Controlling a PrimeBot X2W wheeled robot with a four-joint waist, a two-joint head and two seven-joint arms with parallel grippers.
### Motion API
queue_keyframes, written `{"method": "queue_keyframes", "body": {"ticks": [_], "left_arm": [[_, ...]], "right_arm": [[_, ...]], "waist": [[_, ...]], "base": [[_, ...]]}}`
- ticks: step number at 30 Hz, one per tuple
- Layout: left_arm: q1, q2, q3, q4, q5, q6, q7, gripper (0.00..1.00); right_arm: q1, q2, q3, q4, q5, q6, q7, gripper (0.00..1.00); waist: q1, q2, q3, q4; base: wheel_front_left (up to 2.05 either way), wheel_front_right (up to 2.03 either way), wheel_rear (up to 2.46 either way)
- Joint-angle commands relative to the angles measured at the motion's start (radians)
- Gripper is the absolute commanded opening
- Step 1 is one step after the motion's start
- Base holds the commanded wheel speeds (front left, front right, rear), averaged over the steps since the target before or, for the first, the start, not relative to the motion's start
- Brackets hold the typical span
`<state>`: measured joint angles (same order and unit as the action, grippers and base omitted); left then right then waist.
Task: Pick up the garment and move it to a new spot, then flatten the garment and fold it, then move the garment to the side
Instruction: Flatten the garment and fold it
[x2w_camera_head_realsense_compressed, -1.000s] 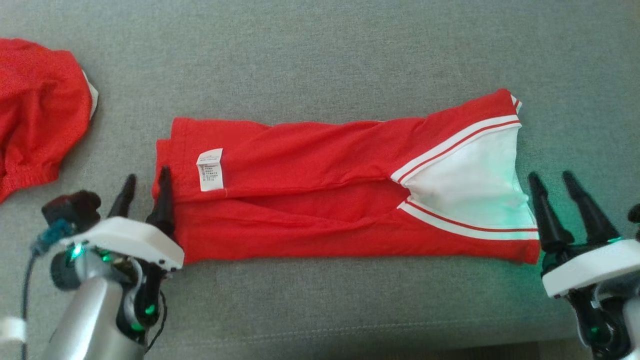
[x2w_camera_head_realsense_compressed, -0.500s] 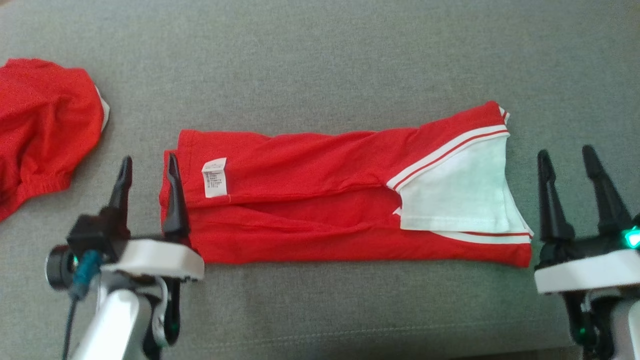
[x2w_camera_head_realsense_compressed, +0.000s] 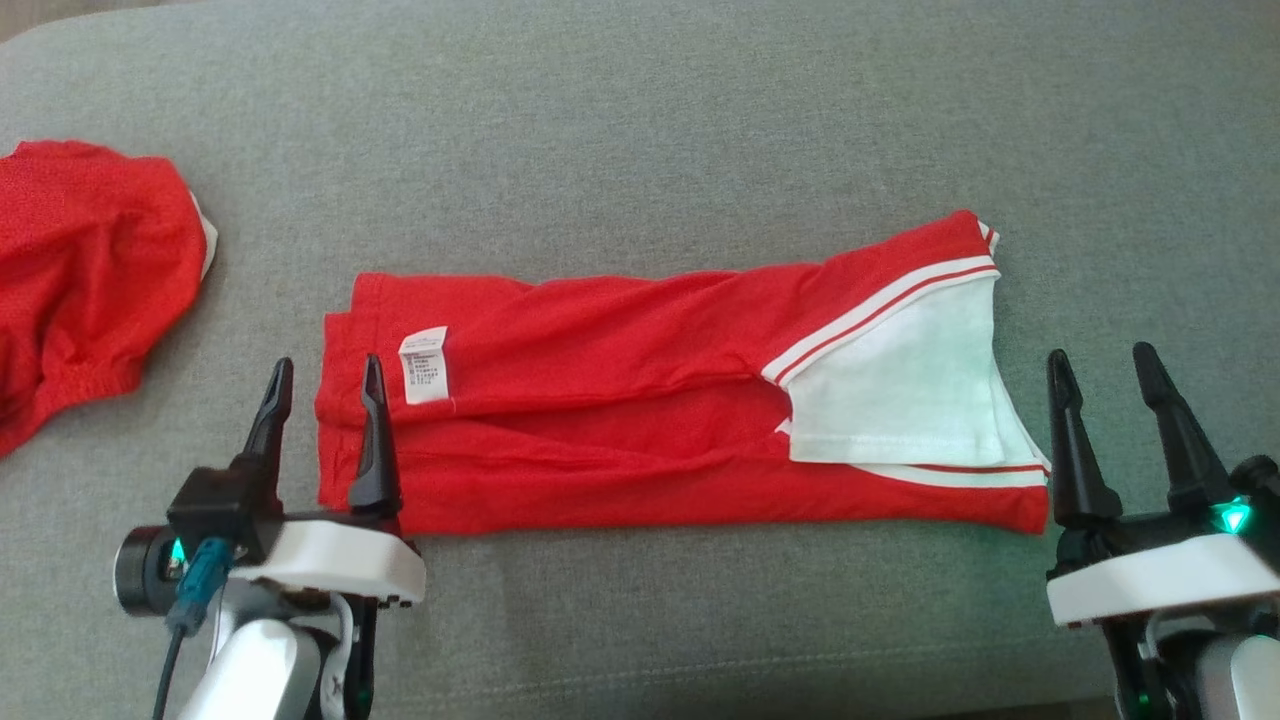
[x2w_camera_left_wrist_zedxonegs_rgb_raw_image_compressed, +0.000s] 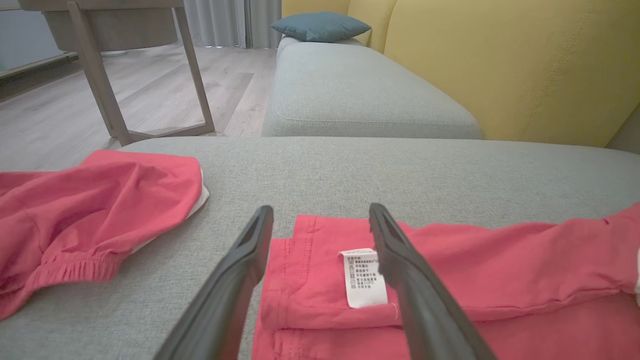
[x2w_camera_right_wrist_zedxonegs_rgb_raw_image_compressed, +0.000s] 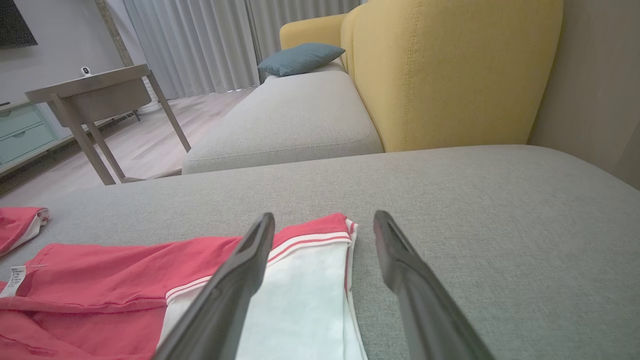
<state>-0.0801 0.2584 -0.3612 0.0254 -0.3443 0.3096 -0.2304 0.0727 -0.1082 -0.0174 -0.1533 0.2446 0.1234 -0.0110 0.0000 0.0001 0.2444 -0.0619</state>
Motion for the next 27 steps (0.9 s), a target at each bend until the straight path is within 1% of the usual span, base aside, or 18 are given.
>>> {"method": "queue_keyframes", "body": {"ticks": [1,8,15,21,27], "left_arm": [[-0.02,0.025,0.033,-0.032,0.006,0.008,-0.002,1.0],[-0.034,0.022,0.025,-0.035,0.008,0.013,0.003,1.0],[-0.082,0.005,0.001,-0.036,0.021,0.007,-0.001,1.0],[-0.129,-0.012,-0.019,-0.022,0.03,-0.009,-0.009,1.0],[-0.152,-0.025,-0.027,0.001,0.034,-0.014,-0.017,1.0]], "right_arm": [[-0.013,-0.007,0.02,-0.03,-0.01,0.007,0.004,1.0],[-0.027,-0.023,0.028,0.005,0.0,0.007,0.033,1.0],[-0.095,-0.079,0.04,0.129,0.031,0.007,0.085,1.0],[-0.157,-0.122,0.04,0.221,0.078,0.007,0.192,1.0],[-0.179,-0.147,0.065,0.263,0.152,0.007,0.334,1.0]], "waist": [[0.0,-0.0001,0.001,0.0],[0.0,-0.0001,0.016,0.012],[0.0,-0.0001,0.074,0.037],[0.0,-0.0001,0.123,0.062],[0.0,-0.0001,0.14,0.074]], "base": [[0.0,0.0,0.0],[0.0,0.0,0.0],[0.0,0.0,0.0],[0.0,0.0,0.0],[0.0,0.0,0.0]]}}
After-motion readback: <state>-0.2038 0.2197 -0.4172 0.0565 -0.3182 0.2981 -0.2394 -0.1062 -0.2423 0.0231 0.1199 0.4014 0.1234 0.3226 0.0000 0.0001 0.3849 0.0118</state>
